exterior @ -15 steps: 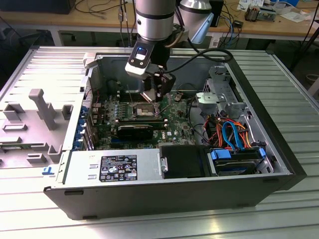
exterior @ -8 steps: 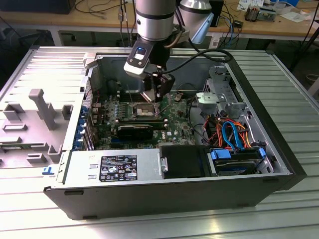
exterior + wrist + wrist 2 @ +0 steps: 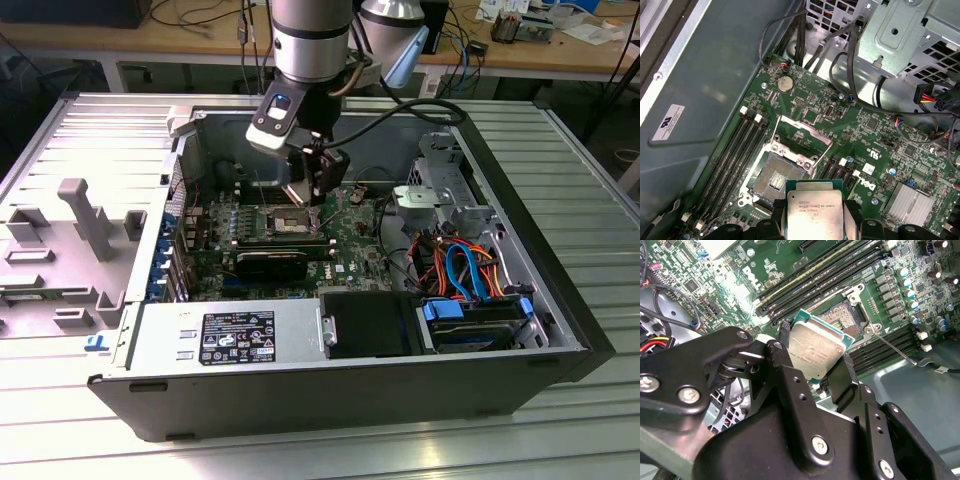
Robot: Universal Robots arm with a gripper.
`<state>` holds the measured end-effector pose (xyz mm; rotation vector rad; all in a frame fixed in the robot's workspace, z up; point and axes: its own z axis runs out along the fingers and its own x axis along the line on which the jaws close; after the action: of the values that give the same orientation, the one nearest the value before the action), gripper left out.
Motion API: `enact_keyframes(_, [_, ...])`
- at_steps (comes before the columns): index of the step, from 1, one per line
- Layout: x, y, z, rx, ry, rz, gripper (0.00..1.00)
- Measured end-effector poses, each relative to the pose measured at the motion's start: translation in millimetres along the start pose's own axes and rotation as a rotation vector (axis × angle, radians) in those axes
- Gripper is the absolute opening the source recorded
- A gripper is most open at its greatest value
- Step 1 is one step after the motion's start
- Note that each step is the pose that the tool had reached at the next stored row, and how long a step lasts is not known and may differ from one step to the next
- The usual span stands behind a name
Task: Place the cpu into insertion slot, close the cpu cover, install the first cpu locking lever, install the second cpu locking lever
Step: 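Place the cpu into insertion slot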
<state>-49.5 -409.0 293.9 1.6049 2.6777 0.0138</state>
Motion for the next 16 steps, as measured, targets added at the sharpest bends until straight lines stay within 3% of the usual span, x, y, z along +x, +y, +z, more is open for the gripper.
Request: enact_keyframes(16, [0.0,0.0,0.6,0.0025,-0.0043,0.079,0.55])
